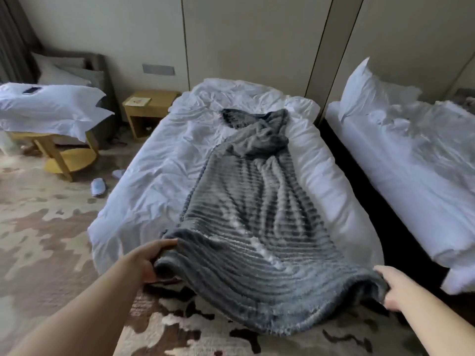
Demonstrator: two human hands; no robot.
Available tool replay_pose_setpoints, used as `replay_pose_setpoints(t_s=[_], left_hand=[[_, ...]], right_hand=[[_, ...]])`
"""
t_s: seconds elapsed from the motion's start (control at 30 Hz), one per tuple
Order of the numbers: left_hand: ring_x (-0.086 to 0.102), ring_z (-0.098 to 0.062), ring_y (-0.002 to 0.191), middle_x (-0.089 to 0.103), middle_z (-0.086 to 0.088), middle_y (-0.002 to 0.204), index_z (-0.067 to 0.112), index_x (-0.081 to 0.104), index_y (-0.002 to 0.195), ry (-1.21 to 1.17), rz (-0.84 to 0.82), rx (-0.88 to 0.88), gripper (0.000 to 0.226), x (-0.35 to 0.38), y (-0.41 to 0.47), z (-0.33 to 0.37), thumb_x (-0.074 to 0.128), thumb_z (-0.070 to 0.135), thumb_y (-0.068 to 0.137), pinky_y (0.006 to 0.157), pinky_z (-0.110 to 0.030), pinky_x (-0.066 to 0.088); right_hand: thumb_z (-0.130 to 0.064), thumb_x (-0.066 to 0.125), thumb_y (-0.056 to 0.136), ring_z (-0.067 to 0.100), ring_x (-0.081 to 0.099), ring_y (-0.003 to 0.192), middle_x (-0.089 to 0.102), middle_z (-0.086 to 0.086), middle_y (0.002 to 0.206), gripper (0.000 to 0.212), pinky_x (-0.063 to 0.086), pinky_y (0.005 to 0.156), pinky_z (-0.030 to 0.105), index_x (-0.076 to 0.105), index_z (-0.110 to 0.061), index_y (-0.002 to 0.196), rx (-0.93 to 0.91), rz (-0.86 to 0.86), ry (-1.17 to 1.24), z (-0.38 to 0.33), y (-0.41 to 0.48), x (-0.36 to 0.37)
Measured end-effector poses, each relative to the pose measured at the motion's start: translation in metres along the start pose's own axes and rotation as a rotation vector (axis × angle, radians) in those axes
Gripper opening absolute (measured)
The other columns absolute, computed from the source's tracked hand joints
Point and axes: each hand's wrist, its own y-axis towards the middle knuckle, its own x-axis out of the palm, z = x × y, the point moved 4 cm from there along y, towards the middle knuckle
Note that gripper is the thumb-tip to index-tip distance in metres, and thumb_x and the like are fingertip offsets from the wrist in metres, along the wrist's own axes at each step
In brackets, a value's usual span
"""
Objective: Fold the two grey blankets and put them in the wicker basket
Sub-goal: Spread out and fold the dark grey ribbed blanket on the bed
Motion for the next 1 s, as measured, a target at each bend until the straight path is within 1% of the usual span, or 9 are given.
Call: replay_pose_setpoints(t_s=[0.07, 0.2, 0.27, 0.33, 0.47, 0.63, 0.8, 0.87, 1.0], left_hand=[[0.065, -0.031, 0.078, 0.069, -0.018, 0.089, 0.005, 0.062, 0.101, -0.099, -0.004, 0.068, 0.040, -0.003, -0.006, -0.007, 0.068, 0.040, 0.082, 0.074, -0.047, 0.054], [0.070, -0.028, 0.064, 0.072, -0.015, 0.073, 0.007, 0.063, 0.096, -0.233, 0.038, 0.225, 0.026, -0.014, -0.013, -0.023, 0.061, 0.030, 0.086, 0.061, -0.038, 0.058], [0.068, -0.024, 0.050, 0.070, -0.013, 0.062, 0.005, 0.061, 0.091, -0.239, 0.085, 0.193, 0.021, -0.019, -0.010, -0.042, 0.050, 0.023, 0.093, 0.045, -0.032, 0.056], [0.065, -0.022, 0.042, 0.068, -0.013, 0.056, 0.005, 0.059, 0.087, -0.146, 0.122, 0.110, 0.024, -0.024, -0.011, -0.066, 0.044, 0.021, 0.097, 0.039, -0.030, 0.053], [0.060, -0.021, 0.035, 0.064, -0.013, 0.050, 0.005, 0.056, 0.081, -0.017, 0.110, -0.037, 0.021, -0.042, -0.018, -0.095, 0.051, 0.019, 0.095, 0.039, -0.027, 0.051], [0.061, -0.022, 0.042, 0.066, -0.012, 0.059, 0.008, 0.058, 0.088, 0.082, 0.054, -0.060, 0.020, -0.061, -0.031, -0.111, 0.066, 0.026, 0.084, 0.047, -0.028, 0.052], [0.064, -0.021, 0.045, 0.069, -0.013, 0.065, 0.004, 0.059, 0.093, -0.035, -0.062, 0.076, 0.008, -0.073, -0.034, -0.116, 0.056, 0.009, 0.088, 0.040, -0.024, 0.053], [0.062, -0.018, 0.043, 0.067, -0.011, 0.061, 0.003, 0.059, 0.089, -0.035, -0.053, 0.110, 0.005, -0.078, -0.034, -0.111, 0.055, 0.005, 0.087, 0.039, -0.020, 0.050], [0.059, -0.012, 0.037, 0.065, -0.005, 0.052, 0.005, 0.056, 0.085, -0.138, -0.003, 0.145, 0.014, -0.082, -0.026, -0.095, 0.049, 0.010, 0.096, 0.034, -0.015, 0.045]], right_hand=[[-0.008, 0.044, 0.093, 0.027, 0.065, 0.045, 0.065, 0.017, 0.052, 0.019, 0.054, 0.044, 0.032, 0.062, 0.000, 0.093, -0.040, -0.074, 0.045, -0.008, -0.013, -0.012], [-0.021, 0.046, 0.092, 0.020, 0.058, 0.117, 0.042, 0.021, 0.139, 0.041, 0.052, 0.091, 0.041, 0.064, 0.002, 0.120, -0.263, -0.423, 0.371, -0.033, -0.031, -0.029], [-0.028, 0.072, 0.072, 0.018, 0.059, 0.115, 0.047, 0.020, 0.137, 0.058, 0.050, 0.095, 0.039, 0.063, 0.004, 0.118, -0.234, -0.455, 0.296, -0.022, -0.035, -0.041], [-0.024, 0.084, 0.057, 0.030, 0.064, 0.099, 0.063, 0.023, 0.118, 0.071, 0.050, 0.082, 0.040, 0.058, 0.001, 0.119, -0.095, -0.122, 0.010, 0.015, -0.030, -0.069], [-0.011, 0.060, 0.089, 0.034, 0.059, 0.101, 0.062, 0.020, 0.115, 0.042, 0.047, 0.090, 0.047, 0.054, -0.002, 0.130, 0.013, 0.229, -0.129, 0.061, -0.030, -0.094], [-0.020, 0.056, 0.095, 0.033, 0.059, 0.109, 0.064, 0.010, 0.102, 0.036, 0.046, 0.080, 0.038, 0.056, -0.007, 0.130, 0.090, 0.222, -0.095, 0.093, -0.058, -0.073], [-0.019, 0.049, 0.098, 0.023, 0.061, 0.069, 0.066, 0.006, 0.084, 0.025, 0.052, 0.089, 0.029, 0.059, -0.011, 0.118, 0.028, 0.164, 0.178, 0.104, -0.066, -0.055], [-0.016, 0.048, 0.097, 0.018, 0.063, 0.071, 0.067, 0.003, 0.090, 0.015, 0.054, 0.073, 0.026, 0.061, -0.014, 0.103, -0.032, 0.154, 0.343, 0.100, -0.071, -0.050], [-0.009, 0.042, 0.099, 0.013, 0.056, 0.086, 0.056, 0.003, 0.103, 0.024, 0.043, 0.087, 0.024, 0.060, -0.022, 0.089, -0.176, 0.156, 0.465, 0.085, -0.072, -0.042]])
